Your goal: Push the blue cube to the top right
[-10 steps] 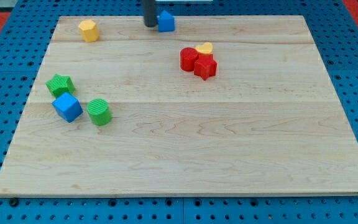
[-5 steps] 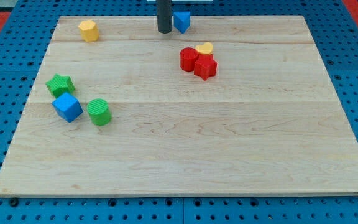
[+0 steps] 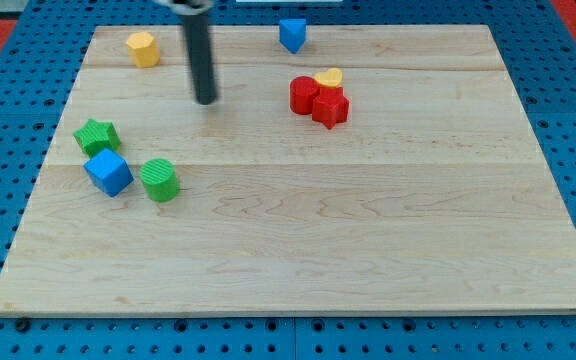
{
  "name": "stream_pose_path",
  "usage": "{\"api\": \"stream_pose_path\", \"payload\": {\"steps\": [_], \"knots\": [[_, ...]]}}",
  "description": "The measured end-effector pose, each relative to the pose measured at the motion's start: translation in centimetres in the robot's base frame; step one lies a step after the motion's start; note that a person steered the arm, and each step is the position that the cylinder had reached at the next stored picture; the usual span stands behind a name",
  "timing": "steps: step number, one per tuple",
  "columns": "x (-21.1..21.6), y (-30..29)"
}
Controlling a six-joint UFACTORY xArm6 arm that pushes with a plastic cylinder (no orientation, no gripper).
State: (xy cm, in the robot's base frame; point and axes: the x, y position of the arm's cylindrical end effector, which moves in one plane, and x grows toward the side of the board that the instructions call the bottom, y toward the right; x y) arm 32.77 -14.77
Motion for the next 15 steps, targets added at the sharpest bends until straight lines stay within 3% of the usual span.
{"api": "stream_pose_path", "payload": {"steps": [1,2,4,6,7,8,10,11,12,13,14,15], "knots": [[-0.3,-12.3],[3.0,-15.6],[11.9,-11.6],[17.0,-0.3],[15.8,2.5],[11.3,0.5],[7.7,6.8],[6.9,6.7],[4.0,3.1],[5.3,12.1],[9.4,21.8],[10.0,24.2]]}}
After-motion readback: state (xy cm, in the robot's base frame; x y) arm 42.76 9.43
